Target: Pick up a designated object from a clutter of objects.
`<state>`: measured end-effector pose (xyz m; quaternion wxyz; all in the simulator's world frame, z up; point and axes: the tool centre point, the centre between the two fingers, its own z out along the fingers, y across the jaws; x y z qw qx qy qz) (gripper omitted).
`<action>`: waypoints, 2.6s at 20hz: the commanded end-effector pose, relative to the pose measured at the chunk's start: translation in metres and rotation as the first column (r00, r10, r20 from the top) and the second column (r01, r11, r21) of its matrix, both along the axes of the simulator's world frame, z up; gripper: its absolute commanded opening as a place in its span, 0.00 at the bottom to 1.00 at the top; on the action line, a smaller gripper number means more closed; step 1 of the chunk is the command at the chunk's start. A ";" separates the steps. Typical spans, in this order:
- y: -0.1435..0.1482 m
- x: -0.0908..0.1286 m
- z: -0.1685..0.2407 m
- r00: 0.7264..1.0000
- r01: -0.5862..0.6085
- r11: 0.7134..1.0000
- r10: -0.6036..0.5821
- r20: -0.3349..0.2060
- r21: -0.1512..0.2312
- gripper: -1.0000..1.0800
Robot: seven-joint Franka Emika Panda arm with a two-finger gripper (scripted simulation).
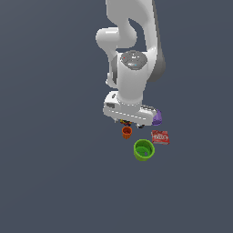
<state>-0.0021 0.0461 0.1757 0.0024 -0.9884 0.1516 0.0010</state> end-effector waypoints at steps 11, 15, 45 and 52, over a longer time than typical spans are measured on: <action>0.010 -0.026 -0.075 0.980 0.201 0.980 -0.201 0.001 -0.004 0.96; 0.011 -0.031 -0.085 0.974 0.227 0.974 -0.227 0.001 -0.005 0.96; 0.011 -0.033 -0.138 0.972 0.236 0.972 -0.236 0.001 -0.005 0.00; 0.011 -0.032 -0.135 0.972 0.234 0.972 -0.234 0.004 -0.004 0.00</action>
